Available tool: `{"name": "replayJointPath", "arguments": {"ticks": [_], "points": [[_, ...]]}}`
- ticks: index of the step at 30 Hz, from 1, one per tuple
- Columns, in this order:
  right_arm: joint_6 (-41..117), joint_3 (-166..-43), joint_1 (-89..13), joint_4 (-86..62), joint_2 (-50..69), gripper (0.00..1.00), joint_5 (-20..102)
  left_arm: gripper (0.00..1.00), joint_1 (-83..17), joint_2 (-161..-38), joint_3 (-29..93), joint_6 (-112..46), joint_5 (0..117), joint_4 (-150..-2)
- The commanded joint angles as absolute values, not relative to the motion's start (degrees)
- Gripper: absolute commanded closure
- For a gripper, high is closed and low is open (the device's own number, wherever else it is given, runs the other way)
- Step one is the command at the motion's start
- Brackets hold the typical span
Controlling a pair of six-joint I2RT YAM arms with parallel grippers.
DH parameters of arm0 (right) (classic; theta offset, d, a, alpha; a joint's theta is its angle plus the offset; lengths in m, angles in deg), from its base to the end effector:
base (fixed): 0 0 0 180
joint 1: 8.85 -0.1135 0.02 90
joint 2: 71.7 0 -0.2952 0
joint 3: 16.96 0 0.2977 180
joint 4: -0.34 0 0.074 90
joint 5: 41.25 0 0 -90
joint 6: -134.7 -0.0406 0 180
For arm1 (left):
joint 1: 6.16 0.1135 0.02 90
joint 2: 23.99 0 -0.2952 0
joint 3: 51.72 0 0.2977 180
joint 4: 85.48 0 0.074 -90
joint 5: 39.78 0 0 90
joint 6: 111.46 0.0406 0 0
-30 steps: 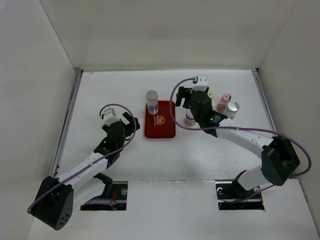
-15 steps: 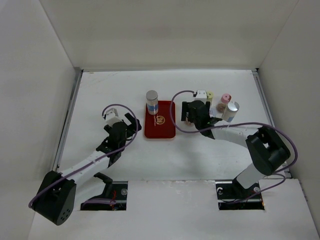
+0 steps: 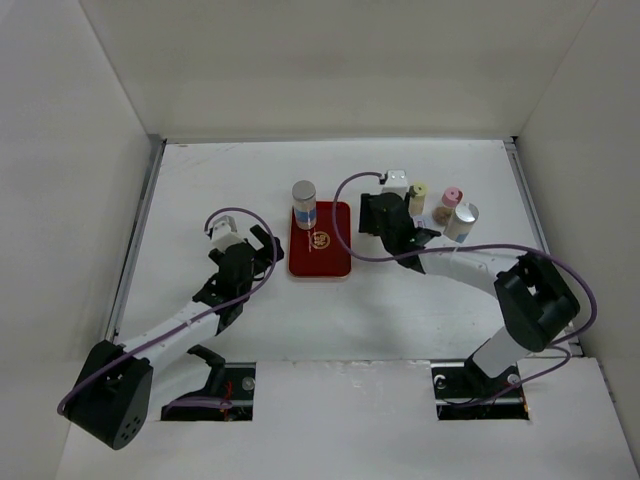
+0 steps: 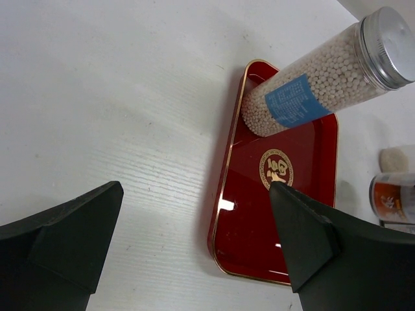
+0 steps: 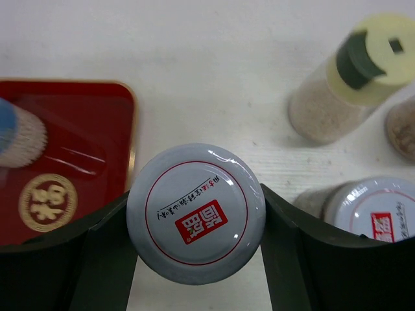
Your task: Organize the condiment bottles
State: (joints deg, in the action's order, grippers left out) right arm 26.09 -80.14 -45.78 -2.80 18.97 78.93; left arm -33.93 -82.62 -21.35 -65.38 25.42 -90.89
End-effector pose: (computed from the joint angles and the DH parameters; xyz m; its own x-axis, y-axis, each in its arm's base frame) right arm 0.3172 0.2129 0.2157 -0.4414 0.0133 -0.8972 -0.0346 0.9989 0.0319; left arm 0.2121 -0.0924 0.1815 -0.3036 -0.5518 -0.7768 -0.1800 0.8338 -0.5219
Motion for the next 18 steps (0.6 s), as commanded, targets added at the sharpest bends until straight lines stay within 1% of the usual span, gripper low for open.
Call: {"name": "replayJointPath", "arguments": {"ticks": [1, 11, 18], "points": [[27.3, -89.0, -48.3, 5.8, 18.5, 0.44, 79.0, 0.00, -33.6, -82.4, -20.8, -65.7, 26.1, -93.1], [27.8, -103.1, -50.5, 6.4, 34.6, 0.42, 75.8, 0.00, -33.0, -81.6, -21.8, -65.8, 25.6, -93.7], [27.4, -104.7, -50.5, 7.4, 38.3, 0.41, 75.2, 0.00, -32.4, -82.5, -21.9, -66.3, 26.1, -94.2]]}}
